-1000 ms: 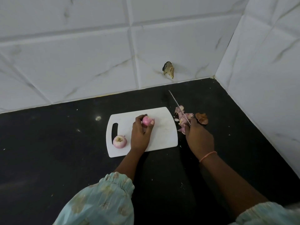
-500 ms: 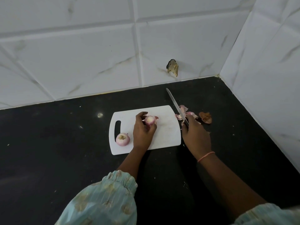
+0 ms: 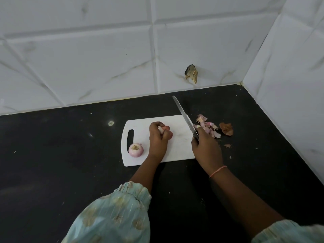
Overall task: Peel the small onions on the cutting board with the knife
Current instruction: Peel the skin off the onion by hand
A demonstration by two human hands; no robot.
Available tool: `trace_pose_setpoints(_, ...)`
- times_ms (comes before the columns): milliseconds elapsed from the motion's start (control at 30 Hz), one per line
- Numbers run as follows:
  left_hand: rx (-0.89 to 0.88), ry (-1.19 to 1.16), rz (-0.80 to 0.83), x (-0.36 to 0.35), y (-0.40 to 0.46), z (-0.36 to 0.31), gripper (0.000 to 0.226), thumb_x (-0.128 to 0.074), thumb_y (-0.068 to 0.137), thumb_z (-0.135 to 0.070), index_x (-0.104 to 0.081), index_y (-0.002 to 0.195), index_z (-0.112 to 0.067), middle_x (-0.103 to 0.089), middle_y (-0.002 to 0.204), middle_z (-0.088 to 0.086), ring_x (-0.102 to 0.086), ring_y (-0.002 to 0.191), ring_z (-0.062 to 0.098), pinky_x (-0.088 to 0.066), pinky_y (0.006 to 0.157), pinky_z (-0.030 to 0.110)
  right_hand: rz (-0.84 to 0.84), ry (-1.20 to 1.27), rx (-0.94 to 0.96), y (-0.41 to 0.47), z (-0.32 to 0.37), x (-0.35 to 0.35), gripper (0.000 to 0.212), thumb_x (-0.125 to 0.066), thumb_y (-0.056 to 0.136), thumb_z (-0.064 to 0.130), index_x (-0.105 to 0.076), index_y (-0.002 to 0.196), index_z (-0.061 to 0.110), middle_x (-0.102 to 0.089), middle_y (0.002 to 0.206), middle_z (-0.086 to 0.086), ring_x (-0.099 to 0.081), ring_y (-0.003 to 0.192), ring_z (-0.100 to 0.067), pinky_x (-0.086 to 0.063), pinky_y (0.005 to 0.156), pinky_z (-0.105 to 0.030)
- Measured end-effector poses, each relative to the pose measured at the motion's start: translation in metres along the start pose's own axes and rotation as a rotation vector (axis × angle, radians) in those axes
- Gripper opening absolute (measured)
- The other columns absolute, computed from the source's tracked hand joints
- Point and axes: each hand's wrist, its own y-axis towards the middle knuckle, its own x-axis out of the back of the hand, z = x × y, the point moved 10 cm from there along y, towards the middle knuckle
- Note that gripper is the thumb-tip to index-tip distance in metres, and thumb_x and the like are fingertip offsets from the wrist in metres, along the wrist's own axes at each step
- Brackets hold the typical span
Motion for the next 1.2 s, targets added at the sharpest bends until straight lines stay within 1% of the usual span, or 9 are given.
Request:
trace_pose_setpoints(100,0.022,-0.051,-0.02,-0.003,0.008,-0.014,0.021,-0.06,0.094,-0.008,-0.049,0.111,-0.015,-0.057,0.099,-0.005,-0.063,0.084,0.006,-0.054,0.066,0.019,-0.014,0.022,-0.014,0.002,0.003,0.001,0.03,-0.054,0.095,0.019,-0.053,0.125,0.015,-0.065,0.086,-0.003,-0.062,0.077,-0.021,-0.046,0.063,-0.032)
trace_pose_setpoints(200,0.122,-0.128,-0.015,-0.009,0.015,-0.015,0.024,-0.068,0.092,-0.01,-0.058,0.111,-0.02,-0.061,0.104,-0.009,-0.063,0.088,0.013,-0.056,0.057,0.022,-0.001,0.045,-0.059,0.008,-0.001,0.001,0.022,-0.053,0.096,0.022,-0.053,0.117,0.018,-0.065,0.091,-0.002,-0.063,0.085,-0.023,-0.054,0.074,-0.047)
trace_pose_setpoints(333,0.406,-0.269,0.02,-0.014,0.019,0.002,0.02,-0.065,0.093,-0.002,-0.066,0.107,-0.016,-0.063,0.102,0.0,-0.062,0.086,0.016,-0.057,0.064,0.022,-0.007,0.129,-0.097,0.012,-0.003,0.008,0.019,-0.052,0.096,0.023,-0.054,0.114,0.016,-0.065,0.094,-0.004,-0.061,0.091,-0.025,-0.054,0.077,-0.047)
trace_pose_setpoints(467,0.687,-0.523,0.081,-0.023,0.014,0.006,0.022,-0.053,0.093,0.006,-0.058,0.106,-0.011,-0.06,0.101,0.013,-0.062,0.086,0.024,-0.059,0.086,0.045,0.104,0.244,-0.164,0.015,-0.003,0.001,0.018,-0.057,0.093,0.022,-0.058,0.11,0.014,-0.064,0.097,-0.003,-0.059,0.092,-0.021,-0.052,0.078,-0.04)
trace_pose_setpoints(567,0.755,-0.615,0.097,-0.027,0.01,0.001,0.008,-0.053,0.093,0.003,-0.056,0.095,-0.005,-0.055,0.107,0.017,-0.065,0.106,0.034,-0.052,0.101,0.048,0.126,0.561,-0.266,0.008,0.002,-0.005,0.017,-0.065,0.091,0.021,-0.062,0.106,0.014,-0.065,0.088,0.001,-0.06,0.077,-0.011,-0.046,0.06,-0.024)
trace_pose_setpoints(667,0.774,-0.755,0.118,-0.033,0.004,-0.005,0.008,-0.059,0.095,-0.002,-0.058,0.103,-0.003,-0.053,0.113,0.019,-0.068,0.1,0.038,-0.058,0.09,0.047,0.096,0.866,-0.384,0.002,0.006,-0.012,0.01,-0.065,0.091,0.019,-0.062,0.1,0.015,-0.058,0.068,0.003,-0.053,0.048,-0.005,-0.039,0.042,-0.02)
trace_pose_setpoints(800,0.737,-0.712,0.0,-0.023,0.007,0.004,0.013,-0.058,0.1,-0.017,-0.059,0.107,-0.006,-0.058,0.099,0.013,-0.063,0.08,0.024,-0.058,0.069,0.03,0.108,0.698,-0.331,0.001,0.01,-0.015,0.014,-0.053,0.097,0.021,-0.049,0.111,0.018,-0.057,0.085,0.002,-0.055,0.062,-0.011,-0.039,0.047,-0.021)
trace_pose_setpoints(1000,0.415,-0.25,-0.098,0.0,0.005,0.026,0.03,-0.053,0.098,-0.015,-0.042,0.125,-0.023,-0.049,0.131,0.011,-0.064,0.1,0.02,-0.056,0.074,0.022,0.274,0.345,-0.203,-0.025,0.011,-0.042,0.021,-0.055,0.096,0.019,-0.039,0.11,0.019,-0.058,0.093,0.001,-0.062,0.08,-0.016,-0.054,0.071,-0.038)
trace_pose_setpoints(1200,0.176,-0.229,-0.003,0.006,-0.006,0.019,0.05,-0.077,0.086,-0.015,-0.049,0.128,-0.019,-0.06,0.119,-0.005,-0.062,0.1,0.007,-0.05,0.076,0.011,0.136,0.159,-0.218,-0.015,-0.023,-0.022,0.031,-0.055,0.095,0.023,-0.04,0.122,0.02,-0.054,0.088,0.003,-0.064,0.088,-0.025,-0.05,0.069,-0.036)
